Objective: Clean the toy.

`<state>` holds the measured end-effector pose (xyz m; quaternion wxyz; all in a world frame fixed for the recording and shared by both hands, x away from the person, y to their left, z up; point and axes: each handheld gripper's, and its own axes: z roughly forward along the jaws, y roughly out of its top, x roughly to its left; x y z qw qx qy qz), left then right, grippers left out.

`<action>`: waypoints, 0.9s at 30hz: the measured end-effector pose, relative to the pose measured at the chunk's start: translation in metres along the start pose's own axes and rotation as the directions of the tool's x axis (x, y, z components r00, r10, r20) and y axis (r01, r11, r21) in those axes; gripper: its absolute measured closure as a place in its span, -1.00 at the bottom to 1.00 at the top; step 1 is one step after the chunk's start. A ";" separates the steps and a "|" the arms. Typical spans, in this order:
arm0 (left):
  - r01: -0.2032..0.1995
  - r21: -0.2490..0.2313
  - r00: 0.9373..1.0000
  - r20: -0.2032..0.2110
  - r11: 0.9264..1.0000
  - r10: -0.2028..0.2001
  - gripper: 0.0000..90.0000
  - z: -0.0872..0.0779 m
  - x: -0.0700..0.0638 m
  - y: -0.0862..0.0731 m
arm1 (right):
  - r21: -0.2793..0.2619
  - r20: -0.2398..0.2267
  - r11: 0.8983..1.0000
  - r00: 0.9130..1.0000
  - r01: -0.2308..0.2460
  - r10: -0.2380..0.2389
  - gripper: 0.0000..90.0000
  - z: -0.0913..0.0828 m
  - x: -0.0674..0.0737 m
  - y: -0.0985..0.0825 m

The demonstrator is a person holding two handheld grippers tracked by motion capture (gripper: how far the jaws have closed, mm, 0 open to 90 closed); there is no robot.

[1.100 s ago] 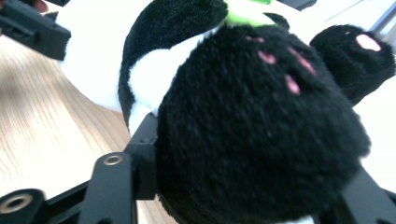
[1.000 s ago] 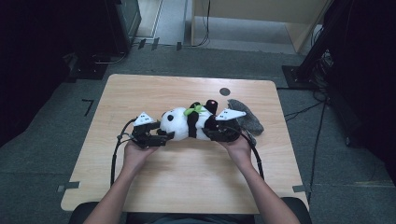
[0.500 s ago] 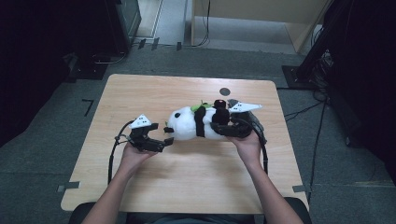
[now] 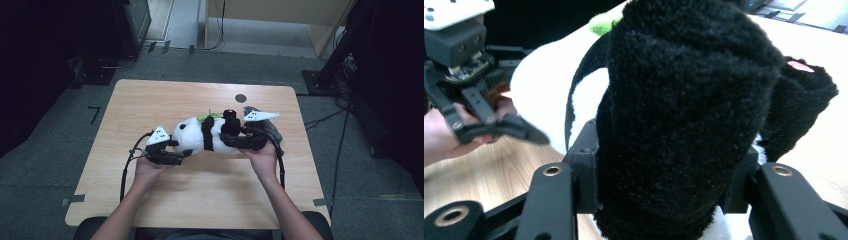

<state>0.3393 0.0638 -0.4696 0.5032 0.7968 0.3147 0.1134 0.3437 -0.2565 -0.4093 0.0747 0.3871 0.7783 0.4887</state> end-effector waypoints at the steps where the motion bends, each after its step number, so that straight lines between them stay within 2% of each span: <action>1: 0.012 0.003 1.000 0.004 1.000 -0.012 -0.43 -0.001 0.001 0.000 | 0.003 0.000 1.000 1.000 0.005 -0.005 0.05 0.001 0.000 -0.001; 4: 0.029 0.004 1.000 0.010 1.000 -0.029 -0.12 -0.003 0.003 0.001 | 0.015 0.014 1.000 1.000 0.024 -0.024 -0.09 0.004 0.001 -0.002; 8: 0.056 0.001 0.998 0.035 0.998 -0.056 0.08 -0.006 0.005 0.005 | -0.003 0.008 0.999 0.999 0.033 -0.033 -0.32 0.004 -0.004 -0.003; 10: 0.065 0.009 0.997 0.042 0.998 -0.066 0.11 -0.008 0.006 0.007 | -0.031 -0.002 0.999 0.999 0.044 -0.044 -0.43 0.002 -0.005 -0.005; 12: 0.074 0.013 0.997 0.031 0.997 -0.075 0.11 -0.010 0.009 0.010 | -0.048 -0.016 0.997 0.998 0.062 -0.063 -0.52 0.000 -0.007 -0.006; 13: 0.091 0.016 0.995 0.028 0.996 -0.092 0.11 -0.012 0.012 0.011 | -0.055 -0.014 0.995 0.997 0.077 -0.078 -0.56 -0.001 -0.007 -0.008; 14: 0.106 0.013 0.994 0.027 0.994 -0.107 0.11 -0.014 0.014 0.012 | -0.058 -0.017 0.995 0.996 0.085 -0.086 -0.59 -0.003 -0.008 -0.009; 18: 0.118 0.000 0.992 0.034 0.993 -0.118 0.11 -0.021 0.018 0.020 | -0.077 -0.041 0.990 0.992 0.118 -0.121 -0.66 -0.004 -0.011 -0.017; 23: 0.121 0.025 0.992 0.037 0.992 -0.122 0.10 -0.024 0.013 0.029 | -0.046 -0.034 0.986 0.986 0.162 -0.163 -0.72 0.011 -0.010 -0.023; 24: 0.139 0.027 0.989 0.050 0.990 -0.141 0.10 -0.024 0.013 0.030 | -0.046 -0.029 0.986 0.986 0.161 -0.162 -0.74 0.013 -0.010 -0.023; 25: 0.165 0.027 0.983 0.074 0.986 -0.167 0.10 -0.024 0.014 0.030 | -0.051 -0.029 0.986 0.987 0.160 -0.161 -0.77 0.015 -0.010 -0.024; 26: 0.189 0.029 0.977 0.100 0.982 -0.191 0.08 -0.024 0.015 0.030 | -0.056 -0.030 0.985 0.986 0.163 -0.165 -0.79 0.018 -0.010 -0.024; 27: 0.216 0.037 0.967 0.131 0.976 -0.219 0.08 -0.023 0.016 0.031 | -0.058 -0.020 0.984 0.985 0.170 -0.171 -0.83 0.019 -0.009 -0.024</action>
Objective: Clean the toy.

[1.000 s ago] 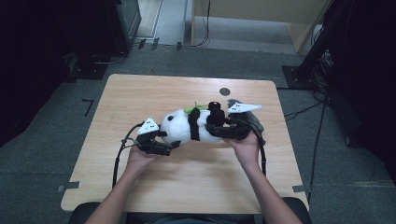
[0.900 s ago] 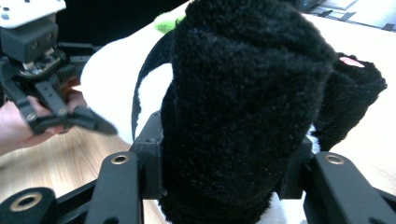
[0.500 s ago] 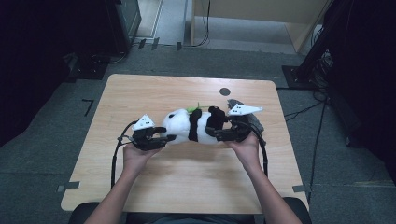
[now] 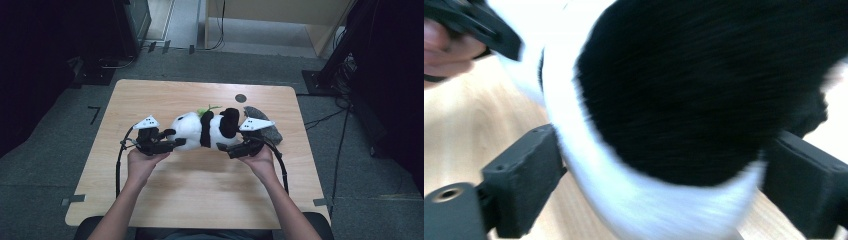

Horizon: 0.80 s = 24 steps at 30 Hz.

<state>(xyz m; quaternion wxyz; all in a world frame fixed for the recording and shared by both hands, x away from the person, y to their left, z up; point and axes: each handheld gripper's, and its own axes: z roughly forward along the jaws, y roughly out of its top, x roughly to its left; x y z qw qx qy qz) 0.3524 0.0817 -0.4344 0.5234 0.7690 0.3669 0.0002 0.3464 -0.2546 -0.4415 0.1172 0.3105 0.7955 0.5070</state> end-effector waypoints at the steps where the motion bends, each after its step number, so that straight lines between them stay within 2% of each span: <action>1: 0.009 -0.001 1.000 0.009 1.000 -0.009 0.08 0.001 -0.001 0.000 | 0.006 0.015 1.000 1.000 0.017 -0.017 -0.84 0.002 0.002 0.000; 3: -0.010 0.002 1.000 -0.010 1.000 0.010 0.07 0.002 -0.004 0.000 | 0.035 0.076 0.996 0.994 0.078 -0.080 -0.72 0.007 0.008 -0.001; 4: -0.014 0.005 1.000 -0.017 1.000 0.014 0.06 0.002 -0.006 0.000 | 0.049 0.095 0.995 0.991 0.091 -0.095 -0.65 0.009 0.009 -0.002; 7: -0.026 0.001 0.999 -0.047 1.000 0.026 -0.09 0.004 -0.006 -0.001 | 0.053 0.111 0.998 0.993 0.038 -0.044 -0.27 0.010 0.009 -0.003; 9: -0.045 0.001 0.996 -0.075 0.999 0.045 -0.29 0.007 -0.005 -0.003 | 0.067 0.115 0.998 0.993 0.015 -0.022 -0.12 0.010 0.009 0.000; 11: -0.054 0.001 0.994 -0.091 0.999 0.053 -0.42 0.009 -0.003 -0.005 | 0.083 0.119 0.996 0.993 0.013 -0.023 -0.07 0.009 0.008 0.002; 13: -0.053 0.002 0.993 -0.104 0.999 0.053 -0.54 0.012 -0.002 -0.007 | 0.094 0.117 0.996 0.993 -0.011 0.000 -0.04 0.008 0.005 0.003; 15: -0.075 -0.004 0.990 -0.121 0.997 0.074 -0.61 0.013 -0.002 -0.009 | 0.104 0.109 0.994 0.993 -0.046 0.035 -0.03 0.006 0.000 0.003; 18: -0.101 -0.016 0.983 -0.156 0.995 0.097 -0.70 0.011 -0.002 -0.012 | 0.113 0.135 0.990 0.989 -0.080 0.065 -0.02 0.001 -0.006 0.003; 21: -0.082 -0.036 0.988 -0.138 0.996 0.076 -0.70 0.007 0.003 -0.017 | 0.086 0.158 0.989 0.982 -0.119 0.104 -0.02 -0.009 -0.014 0.004; 24: -0.108 -0.013 0.982 -0.157 0.994 0.104 -0.70 0.010 0.004 -0.023 | 0.050 0.158 0.986 0.976 -0.160 0.150 -0.02 -0.020 -0.018 0.007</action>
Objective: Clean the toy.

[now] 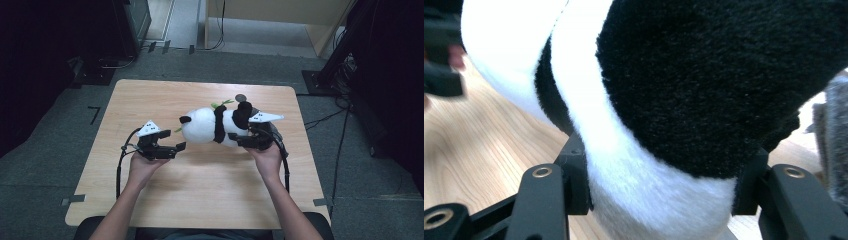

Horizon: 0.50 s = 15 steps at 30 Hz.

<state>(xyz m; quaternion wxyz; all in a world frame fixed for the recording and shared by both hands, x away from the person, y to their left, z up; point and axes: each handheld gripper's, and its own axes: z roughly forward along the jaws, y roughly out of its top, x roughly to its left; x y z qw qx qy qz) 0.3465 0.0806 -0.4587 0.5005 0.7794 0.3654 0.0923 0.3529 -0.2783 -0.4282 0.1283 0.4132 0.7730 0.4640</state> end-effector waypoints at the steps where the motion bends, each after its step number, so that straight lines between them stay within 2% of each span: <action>1: -0.004 0.000 1.000 0.006 1.000 0.004 -0.70 0.001 -0.001 -0.001 | -0.008 -0.002 1.000 1.000 0.002 -0.002 -0.03 -0.003 0.000 0.001; 6: -0.051 -0.018 0.998 0.025 0.999 0.052 -0.71 0.008 -0.013 -0.003 | -0.014 -0.039 1.000 0.999 -0.020 0.019 -0.05 -0.009 0.007 0.004; 9: -0.050 -0.041 0.998 0.027 0.998 0.051 -0.71 0.011 -0.016 -0.002 | 0.014 -0.087 1.000 0.996 -0.026 0.027 -0.06 -0.005 0.016 0.005; 10: -0.046 -0.038 0.999 0.015 0.998 0.046 -0.71 0.012 -0.016 -0.002 | 0.023 -0.097 0.999 0.995 -0.024 0.026 -0.07 -0.003 0.019 0.005; 11: -0.032 -0.038 0.999 0.018 0.999 0.033 -0.66 0.013 -0.013 -0.003 | 0.035 -0.089 0.999 0.996 -0.026 0.029 -0.07 -0.001 0.023 0.005; 13: -0.013 -0.046 0.999 0.033 0.999 0.015 -0.36 0.012 -0.011 -0.004 | 0.044 -0.078 0.999 0.997 -0.023 0.026 -0.12 0.002 0.028 0.005; 15: -0.022 -0.048 0.999 0.027 0.999 0.024 -0.08 0.010 -0.012 -0.003 | 0.059 -0.081 0.998 0.996 -0.038 0.042 -0.18 0.005 0.029 0.003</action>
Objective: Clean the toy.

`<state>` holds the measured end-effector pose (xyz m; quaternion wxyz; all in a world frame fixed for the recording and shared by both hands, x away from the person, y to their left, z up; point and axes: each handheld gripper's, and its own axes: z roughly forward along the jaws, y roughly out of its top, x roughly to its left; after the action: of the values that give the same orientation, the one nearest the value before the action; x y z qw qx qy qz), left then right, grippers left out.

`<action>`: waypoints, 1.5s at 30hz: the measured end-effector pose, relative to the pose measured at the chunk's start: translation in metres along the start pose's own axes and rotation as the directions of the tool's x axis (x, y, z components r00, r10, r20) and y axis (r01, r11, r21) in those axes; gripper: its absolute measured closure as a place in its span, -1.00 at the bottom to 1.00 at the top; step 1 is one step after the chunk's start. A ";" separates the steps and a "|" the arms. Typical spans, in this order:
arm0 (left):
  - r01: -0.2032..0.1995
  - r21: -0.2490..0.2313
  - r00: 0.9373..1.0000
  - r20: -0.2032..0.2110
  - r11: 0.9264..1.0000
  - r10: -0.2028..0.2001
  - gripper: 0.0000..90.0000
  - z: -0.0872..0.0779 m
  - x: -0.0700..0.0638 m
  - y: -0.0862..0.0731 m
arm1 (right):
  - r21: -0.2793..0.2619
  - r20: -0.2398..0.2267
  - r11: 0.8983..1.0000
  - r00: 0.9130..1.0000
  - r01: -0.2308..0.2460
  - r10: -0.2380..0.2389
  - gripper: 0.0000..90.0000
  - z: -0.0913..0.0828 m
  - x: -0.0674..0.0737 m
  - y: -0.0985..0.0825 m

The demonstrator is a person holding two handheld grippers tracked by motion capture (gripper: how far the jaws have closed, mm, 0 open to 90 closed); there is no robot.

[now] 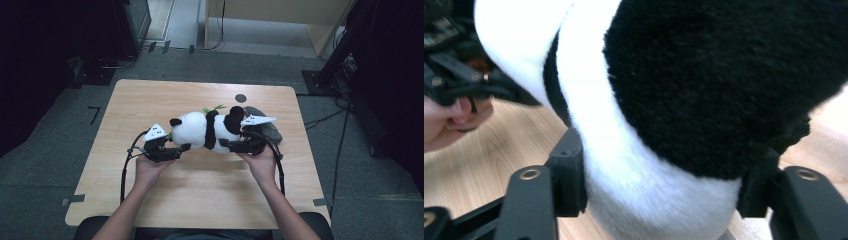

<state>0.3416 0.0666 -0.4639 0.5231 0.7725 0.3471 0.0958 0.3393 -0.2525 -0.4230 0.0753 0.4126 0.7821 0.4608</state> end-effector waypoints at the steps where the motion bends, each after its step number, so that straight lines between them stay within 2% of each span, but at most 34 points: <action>1: 0.005 0.004 1.000 0.002 1.000 -0.005 0.01 -0.001 0.000 0.001 | 0.007 -0.002 1.000 1.000 0.000 0.000 -0.24 0.001 -0.001 0.000; 4: 0.005 0.032 1.000 0.002 0.999 -0.005 0.21 -0.001 0.000 0.002 | 0.004 0.005 1.000 1.000 0.026 -0.026 -0.42 0.005 -0.005 -0.002; 6: 0.028 0.028 0.999 0.018 0.999 -0.029 0.30 -0.002 0.002 0.003 | -0.007 0.005 0.999 0.999 0.035 -0.035 -0.48 0.007 -0.007 -0.003; 8: 0.060 0.014 0.998 0.037 0.998 -0.060 0.34 -0.005 0.006 0.005 | -0.030 -0.015 0.999 0.999 0.029 -0.029 -0.55 0.007 -0.011 -0.005; 11: 0.084 -0.004 0.995 0.051 0.996 -0.084 0.37 -0.010 0.011 0.008 | -0.073 -0.053 0.997 0.998 0.039 -0.043 -0.59 0.005 -0.016 -0.005; 12: 0.085 -0.012 0.995 0.044 0.996 -0.084 0.37 -0.013 0.013 0.009 | -0.082 -0.060 0.996 0.997 0.046 -0.051 -0.59 0.004 -0.016 -0.005; 14: 0.084 -0.022 0.996 0.027 0.996 -0.083 0.38 -0.017 0.016 0.011 | -0.100 -0.054 0.992 0.995 0.081 -0.087 -0.50 0.000 -0.016 -0.006; 16: 0.109 -0.031 0.994 0.019 0.994 -0.109 0.40 -0.020 0.022 0.012 | -0.109 -0.034 0.987 0.992 0.116 -0.120 -0.36 -0.005 -0.017 -0.008; 18: 0.151 -0.051 0.989 0.012 0.987 -0.150 0.40 -0.026 0.030 0.012 | -0.130 -0.035 0.984 0.991 0.124 -0.129 -0.16 -0.010 -0.020 -0.012; 20: 0.161 -0.067 0.987 -0.001 0.985 -0.162 0.40 -0.029 0.032 0.013 | -0.133 -0.034 0.984 0.991 0.123 -0.128 -0.03 -0.012 -0.024 -0.016; 21: 0.152 -0.074 0.988 -0.008 0.986 -0.153 0.40 -0.032 0.032 0.014 | -0.128 -0.043 0.984 0.990 0.126 -0.132 -0.01 -0.012 -0.027 -0.018; 25: 0.185 -0.090 0.983 0.030 0.979 -0.183 0.38 -0.034 0.030 0.016 | -0.109 -0.016 0.982 0.988 0.151 -0.154 0.09 -0.006 -0.032 -0.025; 27: 0.200 -0.090 0.980 0.038 0.976 -0.198 0.37 -0.033 0.029 0.017 | -0.113 -0.039 0.981 0.986 0.155 -0.160 0.02 -0.004 -0.033 -0.025; 29: 0.196 -0.088 0.980 0.037 0.977 -0.193 0.37 -0.033 0.027 0.017 | -0.127 -0.078 0.978 0.982 0.163 -0.174 -0.22 0.000 -0.033 -0.025; 31: 0.203 -0.080 0.978 0.060 0.976 -0.199 0.38 -0.031 0.025 0.018 | -0.127 -0.081 0.977 0.980 0.173 -0.184 -0.40 0.004 -0.029 -0.024; 32: 0.212 -0.076 0.975 0.081 0.974 -0.206 0.38 -0.030 0.023 0.019 | -0.124 -0.062 0.976 0.980 0.180 -0.189 -0.50 0.006 -0.026 -0.024; 33: 0.212 -0.073 0.974 0.094 0.975 -0.205 0.38 -0.029 0.021 0.019 | -0.104 -0.059 0.978 0.981 0.180 -0.187 -0.54 0.009 -0.023 -0.022; 35: 0.215 -0.062 0.972 0.113 0.975 -0.207 0.38 -0.026 0.015 0.020 | -0.070 -0.086 0.981 0.979 0.182 -0.187 -0.56 0.014 -0.020 -0.019; 36: 0.204 -0.059 0.975 0.102 0.977 -0.197 0.38 -0.024 0.011 0.020 | -0.050 -0.071 0.979 0.977 0.197 -0.200 -0.52 0.017 -0.015 -0.018; 38: 0.185 -0.048 0.980 0.089 0.982 -0.180 0.37 -0.022 0.008 0.019 | -0.021 -0.008 0.972 0.972 0.235 -0.235 -0.35 0.020 -0.010 -0.019; 40: 0.185 -0.036 0.979 0.094 0.982 -0.181 0.32 -0.019 0.009 0.017 | -0.017 0.023 0.977 0.977 0.214 -0.214 -0.13 0.021 -0.010 -0.021; 42: 0.163 -0.037 0.984 0.076 0.986 -0.160 0.22 -0.018 0.009 0.016 | -0.027 0.028 0.981 0.981 0.192 -0.192 0.03 0.018 -0.011 -0.020; 45: 0.117 -0.044 0.993 0.035 0.992 -0.115 -0.09 -0.015 0.009 0.015 | -0.026 0.048 0.982 0.981 0.188 -0.187 0.16 0.016 -0.010 -0.018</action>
<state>0.3467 0.0805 -0.4461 0.5510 0.7402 0.3806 0.0606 0.3432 -0.2532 -0.4488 0.1425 0.3464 0.8085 0.4539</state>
